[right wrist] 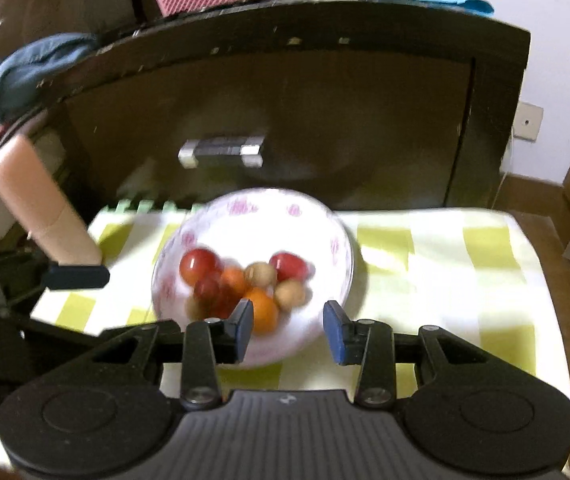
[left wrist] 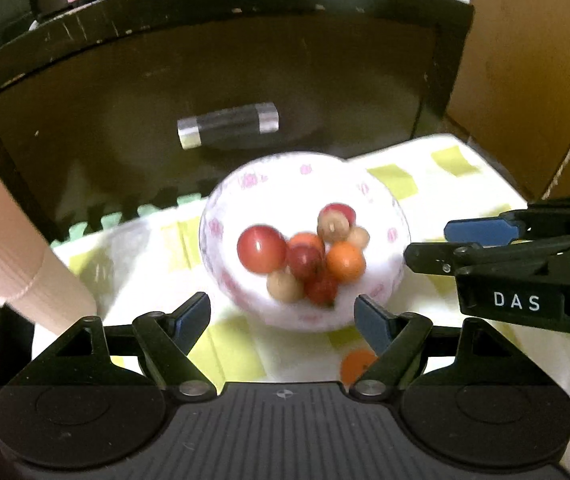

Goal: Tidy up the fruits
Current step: 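Move the right tool from the bowl to the last orange tangerine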

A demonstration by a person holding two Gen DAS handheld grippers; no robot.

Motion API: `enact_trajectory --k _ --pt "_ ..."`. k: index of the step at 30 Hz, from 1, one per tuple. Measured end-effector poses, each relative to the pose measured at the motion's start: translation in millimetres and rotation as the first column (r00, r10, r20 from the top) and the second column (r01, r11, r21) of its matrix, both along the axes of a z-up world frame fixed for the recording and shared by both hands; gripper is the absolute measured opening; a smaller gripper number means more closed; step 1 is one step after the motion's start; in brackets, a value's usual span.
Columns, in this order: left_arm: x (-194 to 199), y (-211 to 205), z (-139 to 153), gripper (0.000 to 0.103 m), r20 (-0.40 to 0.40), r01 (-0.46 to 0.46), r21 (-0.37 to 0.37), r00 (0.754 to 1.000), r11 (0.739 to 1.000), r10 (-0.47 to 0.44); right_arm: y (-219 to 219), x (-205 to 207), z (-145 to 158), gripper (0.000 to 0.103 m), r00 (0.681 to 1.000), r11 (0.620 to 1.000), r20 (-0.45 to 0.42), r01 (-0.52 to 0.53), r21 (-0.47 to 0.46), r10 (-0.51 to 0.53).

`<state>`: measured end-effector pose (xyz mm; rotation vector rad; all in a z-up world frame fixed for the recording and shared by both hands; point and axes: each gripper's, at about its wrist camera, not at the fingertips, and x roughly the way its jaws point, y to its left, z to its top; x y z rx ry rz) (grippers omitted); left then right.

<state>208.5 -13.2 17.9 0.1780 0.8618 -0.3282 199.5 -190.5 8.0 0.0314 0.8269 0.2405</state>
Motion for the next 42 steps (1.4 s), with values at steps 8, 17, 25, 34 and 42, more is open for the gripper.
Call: enact_trajectory --k 8,17,25,34,42 --pt "-15.5 14.7 -12.6 0.084 -0.057 -0.043 0.058 0.997 0.997 0.046 21.1 -15.7 -15.5 0.036 0.993 0.995 -0.088 -0.088 -0.056 0.083" --pt "-5.8 23.8 -29.1 0.083 -0.116 -0.073 0.101 0.99 0.992 0.085 37.5 -6.1 -36.8 0.036 0.982 0.992 -0.151 -0.12 -0.041 0.112" --pt "-1.5 29.3 -36.4 0.082 -0.148 -0.089 0.109 0.983 0.99 0.105 47.0 4.5 -47.0 0.036 0.977 0.989 -0.168 -0.14 -0.052 0.129" --pt "-3.1 26.0 -38.2 0.082 -0.158 -0.07 0.103 0.984 0.992 0.086 54.2 0.4 -45.3 0.02 0.974 0.981 -0.154 -0.18 -0.071 0.168" --pt "-7.9 15.8 -37.1 0.084 -0.17 -0.003 0.108 0.985 0.994 0.021 58.0 4.0 -43.6 0.013 0.964 0.979 -0.189 -0.197 -0.044 0.186"
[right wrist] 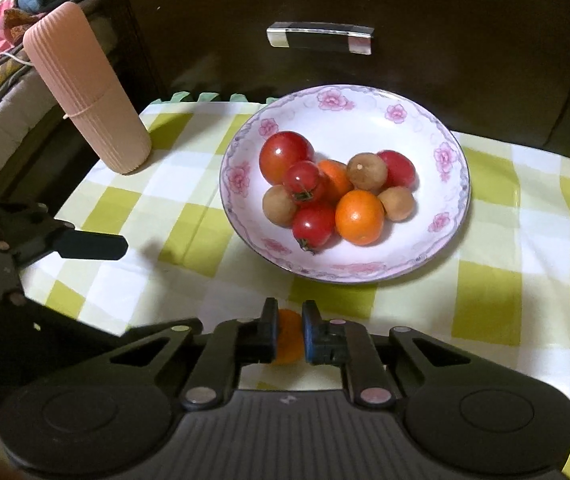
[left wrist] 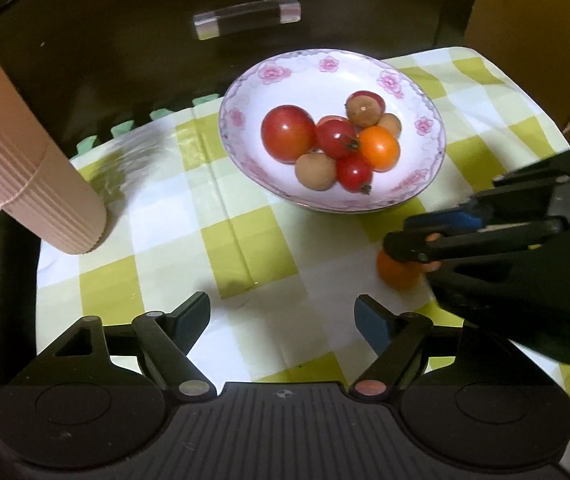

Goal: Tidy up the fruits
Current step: 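Move the right tool from the bowl to the last orange tangerine, then close the right tool on the orange tangerine and lift it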

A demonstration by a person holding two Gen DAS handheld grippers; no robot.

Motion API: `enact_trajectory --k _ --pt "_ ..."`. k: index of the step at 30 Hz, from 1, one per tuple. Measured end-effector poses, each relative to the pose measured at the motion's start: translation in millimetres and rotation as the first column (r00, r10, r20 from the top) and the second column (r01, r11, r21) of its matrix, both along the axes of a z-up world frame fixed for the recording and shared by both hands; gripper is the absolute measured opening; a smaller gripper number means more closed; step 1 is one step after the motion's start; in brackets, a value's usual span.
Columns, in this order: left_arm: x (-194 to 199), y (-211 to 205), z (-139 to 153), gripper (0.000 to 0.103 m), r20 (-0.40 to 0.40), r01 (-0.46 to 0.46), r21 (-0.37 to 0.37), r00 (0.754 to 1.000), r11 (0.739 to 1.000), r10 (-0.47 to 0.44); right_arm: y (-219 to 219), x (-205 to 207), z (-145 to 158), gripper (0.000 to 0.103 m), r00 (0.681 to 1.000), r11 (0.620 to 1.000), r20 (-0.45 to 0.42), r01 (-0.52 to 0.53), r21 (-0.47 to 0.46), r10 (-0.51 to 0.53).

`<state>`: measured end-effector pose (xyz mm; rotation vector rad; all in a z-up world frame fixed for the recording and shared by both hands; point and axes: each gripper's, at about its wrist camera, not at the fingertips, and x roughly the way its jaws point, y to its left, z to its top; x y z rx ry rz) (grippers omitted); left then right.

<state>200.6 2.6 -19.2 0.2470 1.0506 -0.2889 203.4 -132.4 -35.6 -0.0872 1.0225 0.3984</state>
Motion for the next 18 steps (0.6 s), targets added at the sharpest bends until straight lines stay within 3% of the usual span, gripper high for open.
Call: enact_trajectory --k 5,18 --pt "0.4 -1.4 -5.3 0.084 -0.017 0.01 0.005 1.0 1.0 -0.01 7.1 0.0 -2.0 0.014 1.0 1.0 0.016 -0.01 -0.027 0.01" --pt "-1.3 -6.8 -9.2 0.084 -0.032 0.036 -0.001 0.999 0.999 -0.036 -2.4 4.7 -3.0 0.014 0.999 0.999 -0.032 0.03 0.024 -0.029"
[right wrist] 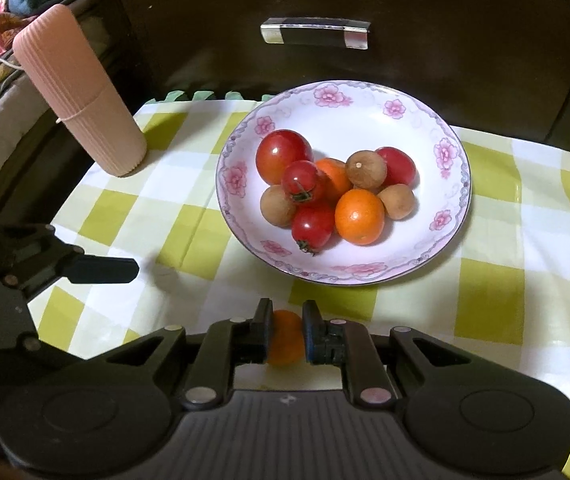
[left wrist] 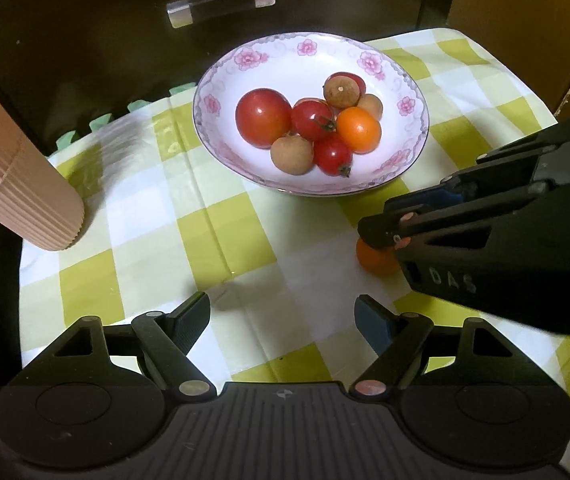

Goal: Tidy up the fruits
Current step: 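Close the right tool on the orange tangerine and lift it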

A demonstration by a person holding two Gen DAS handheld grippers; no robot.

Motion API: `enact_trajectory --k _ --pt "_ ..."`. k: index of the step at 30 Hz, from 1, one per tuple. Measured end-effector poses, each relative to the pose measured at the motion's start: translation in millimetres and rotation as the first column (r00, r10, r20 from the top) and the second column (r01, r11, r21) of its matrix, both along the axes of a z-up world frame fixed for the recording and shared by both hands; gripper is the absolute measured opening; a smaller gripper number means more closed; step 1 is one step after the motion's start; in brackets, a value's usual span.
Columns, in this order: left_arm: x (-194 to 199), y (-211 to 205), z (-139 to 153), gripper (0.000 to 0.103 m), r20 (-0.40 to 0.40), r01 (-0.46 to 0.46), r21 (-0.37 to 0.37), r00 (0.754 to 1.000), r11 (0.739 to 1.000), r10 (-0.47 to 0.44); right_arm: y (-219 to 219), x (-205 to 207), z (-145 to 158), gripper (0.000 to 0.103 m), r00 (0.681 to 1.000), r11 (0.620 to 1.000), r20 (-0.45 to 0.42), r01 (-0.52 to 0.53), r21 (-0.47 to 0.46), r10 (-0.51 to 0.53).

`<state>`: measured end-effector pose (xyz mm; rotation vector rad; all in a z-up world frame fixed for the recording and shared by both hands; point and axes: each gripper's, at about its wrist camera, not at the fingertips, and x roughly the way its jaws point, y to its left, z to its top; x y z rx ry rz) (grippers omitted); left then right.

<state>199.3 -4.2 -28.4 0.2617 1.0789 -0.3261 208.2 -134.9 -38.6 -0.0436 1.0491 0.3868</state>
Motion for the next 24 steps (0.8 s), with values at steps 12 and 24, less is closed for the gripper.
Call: enact_trajectory --k 12,24 --pt "-1.0 0.9 0.0 0.084 0.002 0.009 -0.003 1.0 1.0 -0.009 5.6 -1.6 -1.8 0.019 0.999 0.999 0.008 -0.031 -0.019 0.031" --pt "-0.6 1.2 -0.9 0.085 0.001 0.009 0.005 1.0 1.0 -0.009 2.1 -4.0 3.8 0.007 0.999 0.999 0.021 -0.036 -0.026 0.037"
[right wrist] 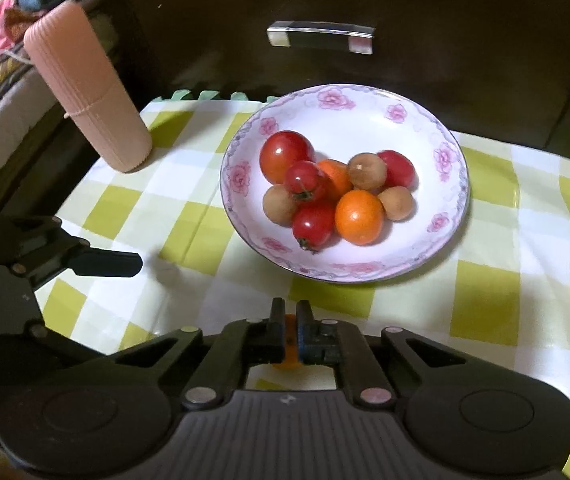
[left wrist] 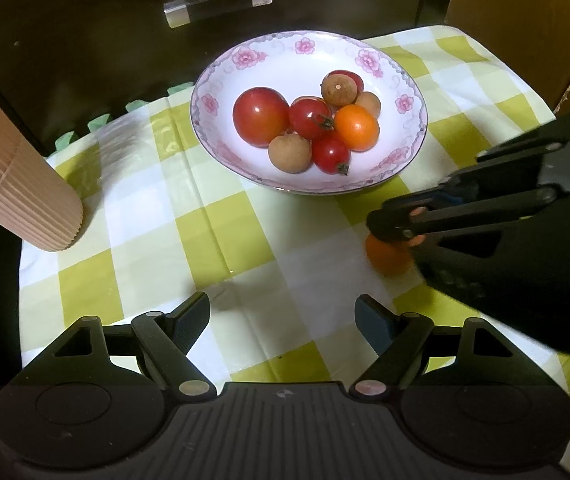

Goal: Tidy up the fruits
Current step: 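Close the right tool on the orange tangerine and lift it, then carry the tangerine with the right tool over the white bowl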

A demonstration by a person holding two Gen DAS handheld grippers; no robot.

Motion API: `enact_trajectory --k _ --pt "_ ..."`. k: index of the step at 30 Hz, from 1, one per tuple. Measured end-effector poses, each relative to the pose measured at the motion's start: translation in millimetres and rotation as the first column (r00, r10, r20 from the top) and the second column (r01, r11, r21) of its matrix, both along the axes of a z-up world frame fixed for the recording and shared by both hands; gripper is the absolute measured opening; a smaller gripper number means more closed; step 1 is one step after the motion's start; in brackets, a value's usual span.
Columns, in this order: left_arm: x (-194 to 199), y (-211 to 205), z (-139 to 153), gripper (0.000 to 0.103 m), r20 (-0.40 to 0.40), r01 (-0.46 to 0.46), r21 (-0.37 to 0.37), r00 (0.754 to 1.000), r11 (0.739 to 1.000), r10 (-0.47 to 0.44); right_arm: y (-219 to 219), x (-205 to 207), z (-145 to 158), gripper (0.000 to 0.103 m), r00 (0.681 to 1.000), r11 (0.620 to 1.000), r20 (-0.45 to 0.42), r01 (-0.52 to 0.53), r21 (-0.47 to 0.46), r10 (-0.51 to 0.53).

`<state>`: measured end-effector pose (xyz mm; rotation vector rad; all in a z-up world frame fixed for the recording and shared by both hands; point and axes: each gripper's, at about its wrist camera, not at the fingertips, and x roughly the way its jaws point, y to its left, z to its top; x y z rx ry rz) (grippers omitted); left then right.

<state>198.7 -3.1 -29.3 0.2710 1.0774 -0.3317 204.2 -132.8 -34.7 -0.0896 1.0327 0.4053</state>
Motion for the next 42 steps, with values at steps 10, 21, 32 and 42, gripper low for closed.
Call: enact_trajectory --k 10,21,32,42 --pt "2.1 1.5 -1.4 0.085 -0.003 -0.008 -0.012 1.0 1.0 0.008 -7.6 17.0 5.1 0.014 0.997 0.999 -0.057 0.047 0.003 -0.046" --pt "0.9 0.6 -2.2 0.085 -0.01 0.002 -0.009 1.0 1.0 -0.002 3.1 13.3 -9.8 0.033 0.993 1.0 -0.113 0.026 -0.005 -0.026" --pt "-0.3 0.9 1.3 0.085 0.0 0.002 -0.022 1.0 1.0 -0.002 -3.4 2.8 -12.9 0.03 0.998 0.999 -0.059 0.036 -0.002 -0.036" --pt "1.3 2.6 17.0 0.085 0.048 -0.016 -0.064 0.999 0.998 0.019 -10.1 -0.9 16.0 0.03 0.999 0.998 0.0 0.049 0.039 -0.049"
